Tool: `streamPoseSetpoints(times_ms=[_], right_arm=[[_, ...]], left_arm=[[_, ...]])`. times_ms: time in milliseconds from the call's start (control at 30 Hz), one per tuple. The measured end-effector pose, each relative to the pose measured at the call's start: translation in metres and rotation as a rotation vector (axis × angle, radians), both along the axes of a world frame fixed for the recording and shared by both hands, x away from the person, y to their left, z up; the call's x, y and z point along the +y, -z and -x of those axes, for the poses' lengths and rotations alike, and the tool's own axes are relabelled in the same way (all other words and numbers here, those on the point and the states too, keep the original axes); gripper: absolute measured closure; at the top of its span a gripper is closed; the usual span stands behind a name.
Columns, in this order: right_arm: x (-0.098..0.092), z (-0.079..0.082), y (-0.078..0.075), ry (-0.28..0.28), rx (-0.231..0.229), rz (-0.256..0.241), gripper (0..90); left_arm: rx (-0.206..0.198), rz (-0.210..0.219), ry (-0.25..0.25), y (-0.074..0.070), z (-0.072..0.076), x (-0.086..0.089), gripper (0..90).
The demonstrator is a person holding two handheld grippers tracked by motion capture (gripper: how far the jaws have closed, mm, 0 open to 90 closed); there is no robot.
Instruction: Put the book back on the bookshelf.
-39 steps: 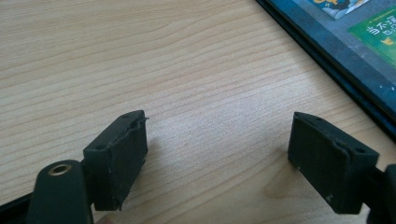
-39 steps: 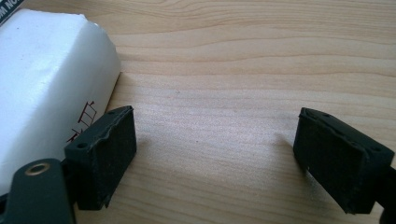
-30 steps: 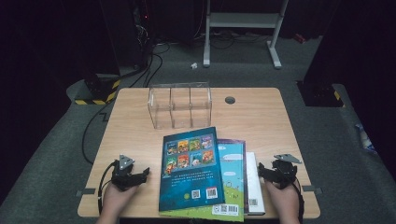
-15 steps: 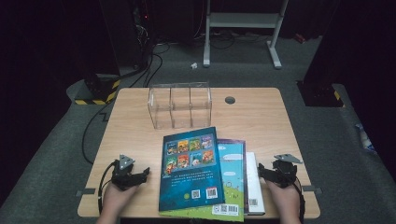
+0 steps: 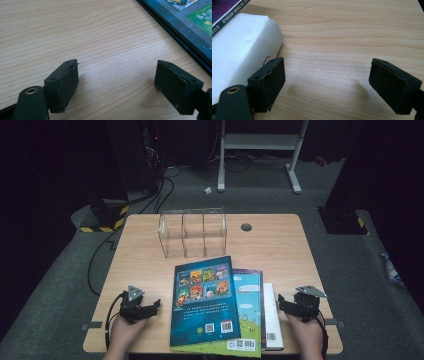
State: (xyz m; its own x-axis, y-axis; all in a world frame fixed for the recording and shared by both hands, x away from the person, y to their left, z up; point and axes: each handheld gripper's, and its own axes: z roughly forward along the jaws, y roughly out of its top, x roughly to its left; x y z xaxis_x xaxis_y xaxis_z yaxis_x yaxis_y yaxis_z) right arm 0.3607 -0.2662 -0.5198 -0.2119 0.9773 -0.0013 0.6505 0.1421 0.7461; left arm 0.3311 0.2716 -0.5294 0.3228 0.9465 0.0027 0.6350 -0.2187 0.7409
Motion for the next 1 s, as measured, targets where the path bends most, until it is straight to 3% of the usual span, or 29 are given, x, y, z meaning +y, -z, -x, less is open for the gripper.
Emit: streamPoseSetpoints(times_ms=[400, 633, 1000], right_arm=[[0.0, 0.006, -0.005, -0.03, -0.055, 0.013, 14.8], [0.002, 0.007, -0.007, -0.046, -0.065, 0.031, 14.5], [0.01, 0.013, -0.024, -0.085, -0.119, 0.016, 14.9]], left_arm=[[-0.001, 0.005, -0.014, 0.0, 0.001, 0.0, 21.8], [0.0, 0.002, -0.018, 0.0, 0.001, 0.0, 21.7], [0.005, -0.001, -0.004, 0.0, 0.002, 0.0, 17.9]])
